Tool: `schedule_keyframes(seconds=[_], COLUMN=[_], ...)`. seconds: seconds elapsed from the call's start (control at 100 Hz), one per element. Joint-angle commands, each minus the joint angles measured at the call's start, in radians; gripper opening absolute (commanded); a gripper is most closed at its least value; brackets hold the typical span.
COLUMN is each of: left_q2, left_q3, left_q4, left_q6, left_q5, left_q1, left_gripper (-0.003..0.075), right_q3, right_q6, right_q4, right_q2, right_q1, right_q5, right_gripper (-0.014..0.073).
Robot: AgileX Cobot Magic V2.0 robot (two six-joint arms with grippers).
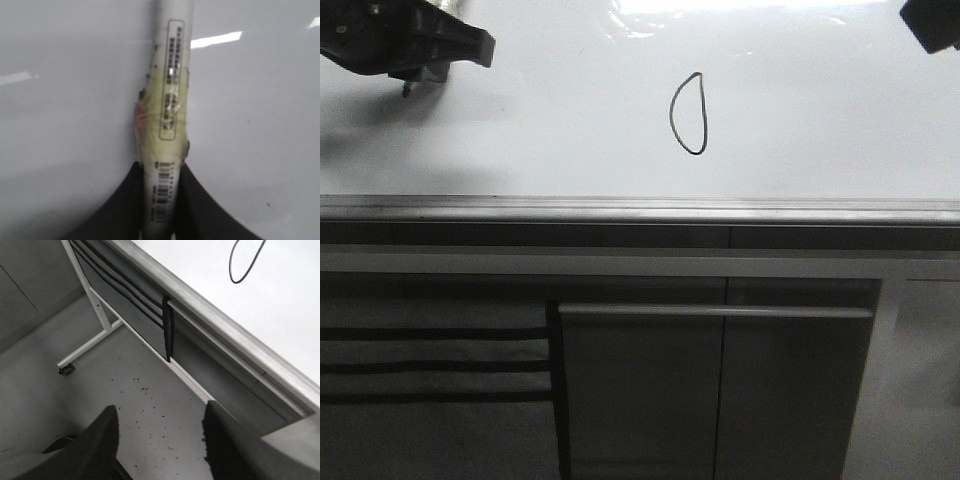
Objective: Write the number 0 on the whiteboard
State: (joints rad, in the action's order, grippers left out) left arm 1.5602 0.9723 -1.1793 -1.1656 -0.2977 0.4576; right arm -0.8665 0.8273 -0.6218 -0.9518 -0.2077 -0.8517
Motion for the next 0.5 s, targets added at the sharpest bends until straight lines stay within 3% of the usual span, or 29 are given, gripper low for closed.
schedule_keyframes(seconds=[0.0, 0.09, 0.18, 0.49], left_q2=[-0.028, -0.028, -0.030, -0.176], left_q3=[0.032, 0.032, 0.032, 0.019], left_q4=[0.019, 0.019, 0.019, 0.020], left_q6=[0.009, 0.009, 0.006, -0.036], left_q5=[-0.021, -0.021, -0.021, 0.115], left_q1=[0.000, 0.000, 0.000, -0.003], left_gripper=[0.0193, 0.0302, 0.0357, 0.0382], right_q3=[-0.025, -0.025, -0.025, -0.025], right_q6=[0.001, 0.001, 0.001, -0.001], right_q4=[-0.037, -0.043, -0.043, -0.025], right_q2=[0.017, 0.017, 0.017, 0.025], right_q1=[0.007, 0.007, 0.007, 0.007], right_q5=[0.046, 0.046, 0.049, 0.067], right_gripper=[0.0342, 0.0342, 0.0342, 0.0342])
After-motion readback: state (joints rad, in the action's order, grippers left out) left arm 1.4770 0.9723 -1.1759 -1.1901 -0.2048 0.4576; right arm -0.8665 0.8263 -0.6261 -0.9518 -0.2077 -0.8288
